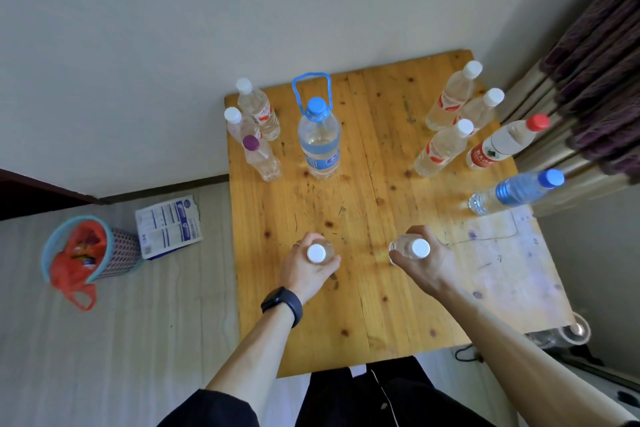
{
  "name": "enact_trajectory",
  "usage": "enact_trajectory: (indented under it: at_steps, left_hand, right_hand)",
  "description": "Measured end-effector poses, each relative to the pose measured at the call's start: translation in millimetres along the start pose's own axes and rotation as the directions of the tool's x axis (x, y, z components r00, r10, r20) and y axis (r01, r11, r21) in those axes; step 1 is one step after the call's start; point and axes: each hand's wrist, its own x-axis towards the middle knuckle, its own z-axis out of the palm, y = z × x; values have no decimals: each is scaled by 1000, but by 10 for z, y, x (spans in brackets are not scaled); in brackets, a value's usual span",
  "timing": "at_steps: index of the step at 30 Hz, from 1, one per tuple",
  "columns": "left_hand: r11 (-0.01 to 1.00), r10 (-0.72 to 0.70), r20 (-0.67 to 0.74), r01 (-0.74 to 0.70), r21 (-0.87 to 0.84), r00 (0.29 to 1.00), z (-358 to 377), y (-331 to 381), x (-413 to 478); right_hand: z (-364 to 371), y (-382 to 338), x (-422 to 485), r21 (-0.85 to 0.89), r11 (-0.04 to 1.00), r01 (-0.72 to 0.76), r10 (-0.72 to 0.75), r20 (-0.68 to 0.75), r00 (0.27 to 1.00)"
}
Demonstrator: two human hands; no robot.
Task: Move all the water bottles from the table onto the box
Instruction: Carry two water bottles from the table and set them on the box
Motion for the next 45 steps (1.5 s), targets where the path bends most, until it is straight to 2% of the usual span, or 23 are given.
enact_trajectory:
  at_steps: [6,11,15,20,23,27,30,35,37,40,42,45]
  left_hand:
    - [1000,26,63,-26,-5,998,-109,-99,-180]
    - [968,220,165,-237,89,961,-141,9,-386]
    - [884,387,306,-444,144,870,6,408,-688]
    - [790,472,523,-604,106,709,562,886,-1301]
    - [683,523,651,-727,65,550,1013,1087,-1861]
    - [522,520,787,-853,14,331,1652,1145,-2827]
    - [416,457,869,-909,-20,190,2106,992,-3713]
    - [396,275,961,-910,-124,-12,2633,521,-5235]
    - [374,229,970,-912,-169,-86,2806,331,-5780]
    - [283,152,963,-924,-258,-223,3029,41,-6551]
    - [217,97,945,-920,-325,-311,3158,-137,-7044]
    - [158,23,919,-906,-393,-394,3361,-386,-7757]
  right_hand:
    - [-32,75,-625,127,990,-67,80,-99,992]
    - [-48,337,-1469,302,944,-132,206,-229,951]
    - [-132,580,-2232,450,876,-176,364,-374,853]
    - [-128,956,-3153,633,759,-156,569,-526,633]
    - [-49,1259,-3799,705,698,-124,665,-575,476]
    - [140,1701,-4751,781,620,-73,770,-589,245]
    - [376,2029,-5545,835,548,-42,836,-545,68]
    - [817,2409,-6902,909,413,46,900,-400,-173]
    - [986,2546,-7408,925,374,69,901,-344,-266]
    - [1269,2720,-8060,948,307,84,891,-255,-377]
    - [1441,2831,-8435,949,278,147,871,-184,-456]
    - [1627,2988,-8919,934,245,261,816,-54,-575]
